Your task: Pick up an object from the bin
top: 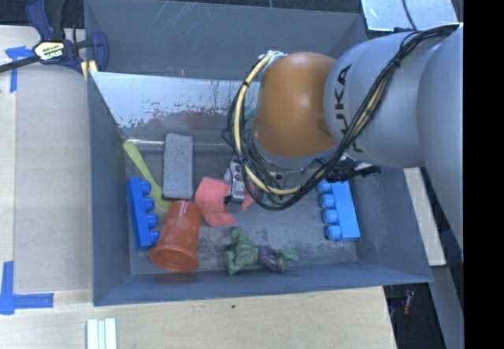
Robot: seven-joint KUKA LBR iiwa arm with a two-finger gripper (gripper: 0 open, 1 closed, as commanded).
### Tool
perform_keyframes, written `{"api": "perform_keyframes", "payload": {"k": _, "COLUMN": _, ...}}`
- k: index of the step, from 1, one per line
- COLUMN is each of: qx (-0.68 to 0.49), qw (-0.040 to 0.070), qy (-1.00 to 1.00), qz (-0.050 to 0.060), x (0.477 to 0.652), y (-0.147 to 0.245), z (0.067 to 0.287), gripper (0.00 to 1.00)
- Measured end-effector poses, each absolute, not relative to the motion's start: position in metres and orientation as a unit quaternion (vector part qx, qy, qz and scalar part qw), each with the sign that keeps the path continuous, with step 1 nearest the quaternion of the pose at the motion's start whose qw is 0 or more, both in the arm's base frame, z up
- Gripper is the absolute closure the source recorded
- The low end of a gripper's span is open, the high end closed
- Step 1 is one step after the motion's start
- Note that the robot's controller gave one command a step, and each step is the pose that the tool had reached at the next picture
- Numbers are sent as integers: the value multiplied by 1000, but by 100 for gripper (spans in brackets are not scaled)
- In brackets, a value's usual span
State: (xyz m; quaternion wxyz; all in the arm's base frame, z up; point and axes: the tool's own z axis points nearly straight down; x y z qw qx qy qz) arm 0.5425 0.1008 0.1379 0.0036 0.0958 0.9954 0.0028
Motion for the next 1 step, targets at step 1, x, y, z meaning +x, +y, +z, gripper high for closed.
{"api": "perform_keyframes", "payload": {"k": 1, "qx": 76, "qw": 2, "qy": 997, "qz": 2, "x": 518, "y": 58, "z": 213, "gripper": 100}}
